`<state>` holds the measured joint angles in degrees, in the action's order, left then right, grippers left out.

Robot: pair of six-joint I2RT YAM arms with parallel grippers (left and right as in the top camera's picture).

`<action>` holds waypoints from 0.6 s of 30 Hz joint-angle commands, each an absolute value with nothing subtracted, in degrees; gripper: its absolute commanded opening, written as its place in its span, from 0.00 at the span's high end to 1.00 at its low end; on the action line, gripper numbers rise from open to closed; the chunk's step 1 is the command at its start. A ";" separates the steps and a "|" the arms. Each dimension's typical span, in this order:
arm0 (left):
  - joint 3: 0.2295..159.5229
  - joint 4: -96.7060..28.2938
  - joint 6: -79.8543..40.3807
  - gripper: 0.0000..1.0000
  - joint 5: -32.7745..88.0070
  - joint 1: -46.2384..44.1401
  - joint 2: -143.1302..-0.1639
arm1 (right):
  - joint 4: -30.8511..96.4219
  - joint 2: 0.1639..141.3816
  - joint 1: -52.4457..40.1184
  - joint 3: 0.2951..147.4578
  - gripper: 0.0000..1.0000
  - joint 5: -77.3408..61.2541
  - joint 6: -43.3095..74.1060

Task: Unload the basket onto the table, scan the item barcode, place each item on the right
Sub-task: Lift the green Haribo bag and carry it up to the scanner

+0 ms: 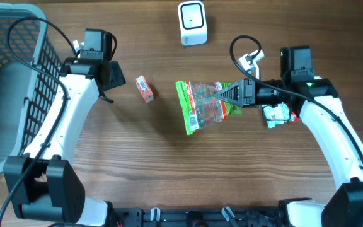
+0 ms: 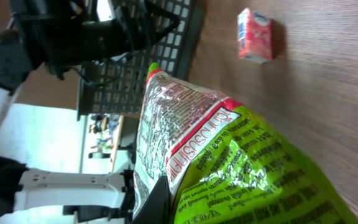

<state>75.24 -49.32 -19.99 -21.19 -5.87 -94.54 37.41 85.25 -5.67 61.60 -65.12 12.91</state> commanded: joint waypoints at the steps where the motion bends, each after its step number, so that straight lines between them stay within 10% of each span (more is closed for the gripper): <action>1: 75.18 -49.25 -19.29 0.00 -21.93 -5.67 -94.24 | 37.36 84.01 -7.88 62.76 0.96 -51.05 11.55; 18: 75.18 -49.25 -19.29 0.00 -21.91 -5.67 -94.21 | 52.95 84.16 -18.72 84.93 0.95 7.33 -6.20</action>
<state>75.24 -49.28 -19.99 -21.19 -5.87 -94.54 53.82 85.21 -13.82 79.88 -9.98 2.55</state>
